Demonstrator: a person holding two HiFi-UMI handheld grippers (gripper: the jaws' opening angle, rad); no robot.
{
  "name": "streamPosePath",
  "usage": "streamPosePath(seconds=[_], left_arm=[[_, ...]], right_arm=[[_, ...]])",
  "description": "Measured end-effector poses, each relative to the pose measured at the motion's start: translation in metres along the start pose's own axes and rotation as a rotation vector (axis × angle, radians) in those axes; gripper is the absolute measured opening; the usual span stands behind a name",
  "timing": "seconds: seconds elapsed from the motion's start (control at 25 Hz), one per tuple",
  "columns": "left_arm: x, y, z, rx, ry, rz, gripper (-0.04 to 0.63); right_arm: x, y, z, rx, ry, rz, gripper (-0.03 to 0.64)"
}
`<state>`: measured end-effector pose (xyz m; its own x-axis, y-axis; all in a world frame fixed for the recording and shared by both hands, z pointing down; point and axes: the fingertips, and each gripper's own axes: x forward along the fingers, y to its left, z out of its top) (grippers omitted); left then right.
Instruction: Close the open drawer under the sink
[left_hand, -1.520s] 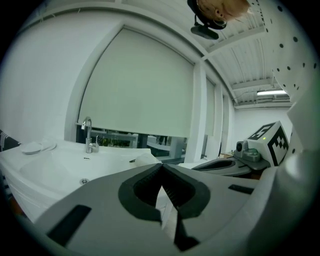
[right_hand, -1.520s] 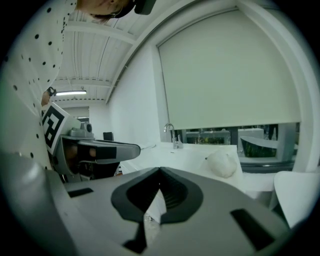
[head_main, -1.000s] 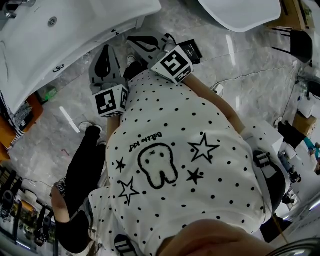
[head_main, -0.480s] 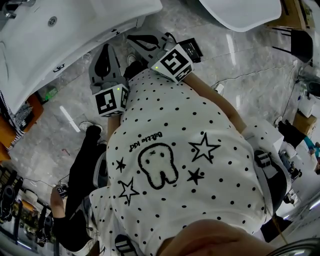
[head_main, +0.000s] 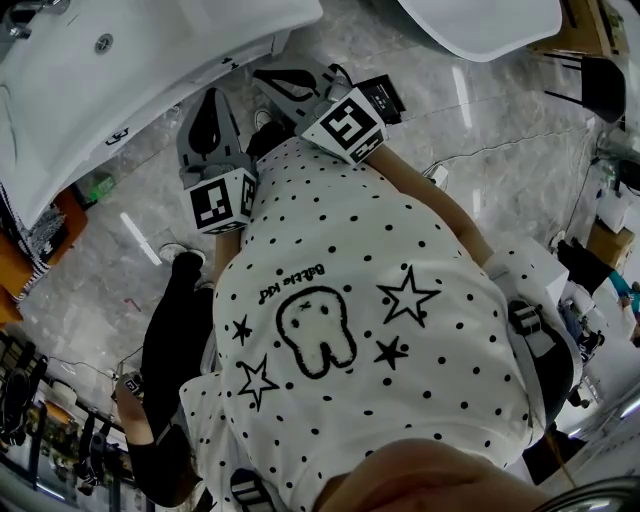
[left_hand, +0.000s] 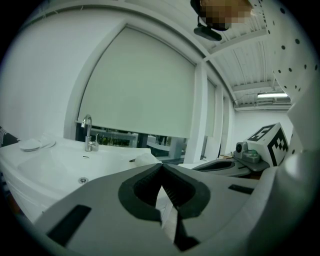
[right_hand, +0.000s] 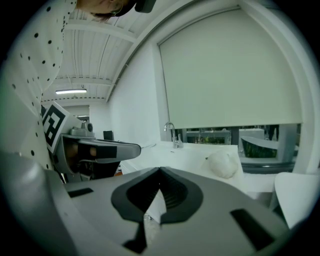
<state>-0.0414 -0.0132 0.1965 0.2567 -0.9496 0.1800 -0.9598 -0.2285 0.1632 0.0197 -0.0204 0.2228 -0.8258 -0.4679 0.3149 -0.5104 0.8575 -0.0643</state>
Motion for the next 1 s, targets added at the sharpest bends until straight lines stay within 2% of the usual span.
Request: streamPosePath(seconds=[1.0], left_arm=[[-0.0051,0.0039,-0.0041,-0.010,0.001,0.002,0.005]], right_arm=[[0.0016,0.0101,-0.0032,-0.025,0.015,0.025,0.014]])
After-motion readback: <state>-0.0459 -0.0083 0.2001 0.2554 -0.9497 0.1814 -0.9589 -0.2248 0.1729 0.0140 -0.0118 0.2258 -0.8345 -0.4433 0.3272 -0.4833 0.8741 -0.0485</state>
